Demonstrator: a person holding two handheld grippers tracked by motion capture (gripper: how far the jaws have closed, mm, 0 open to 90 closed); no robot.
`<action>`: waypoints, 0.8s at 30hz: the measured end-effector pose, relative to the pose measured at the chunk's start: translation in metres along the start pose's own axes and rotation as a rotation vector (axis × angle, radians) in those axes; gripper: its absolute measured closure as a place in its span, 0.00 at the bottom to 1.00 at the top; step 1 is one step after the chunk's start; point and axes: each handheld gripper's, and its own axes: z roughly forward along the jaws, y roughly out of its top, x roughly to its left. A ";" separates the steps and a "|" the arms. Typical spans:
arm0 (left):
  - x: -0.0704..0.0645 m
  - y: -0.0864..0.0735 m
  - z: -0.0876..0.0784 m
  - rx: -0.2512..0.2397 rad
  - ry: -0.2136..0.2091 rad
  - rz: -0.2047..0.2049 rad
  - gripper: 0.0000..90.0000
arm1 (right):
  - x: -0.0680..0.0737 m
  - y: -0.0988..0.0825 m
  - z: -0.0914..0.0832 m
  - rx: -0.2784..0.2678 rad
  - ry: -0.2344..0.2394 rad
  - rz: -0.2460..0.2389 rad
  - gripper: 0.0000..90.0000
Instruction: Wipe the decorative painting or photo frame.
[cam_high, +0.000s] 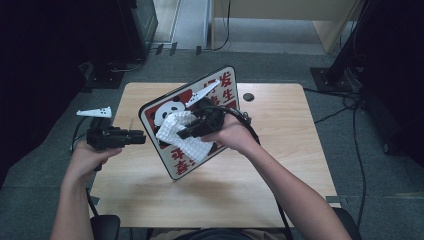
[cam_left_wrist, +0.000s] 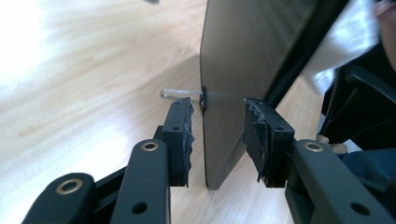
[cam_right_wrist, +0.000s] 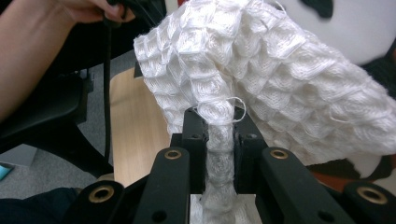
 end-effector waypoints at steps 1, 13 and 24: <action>0.000 0.000 0.000 0.000 0.000 0.000 0.71 | 0.000 0.000 0.000 0.000 0.000 0.000 0.88; -0.004 0.008 0.010 -0.002 -0.070 0.025 0.88 | 0.017 0.048 -0.015 -0.039 -0.031 -0.066 0.88; -0.006 0.011 0.011 -0.021 -0.080 0.055 0.88 | 0.029 0.079 -0.010 -0.042 -0.041 -0.094 0.88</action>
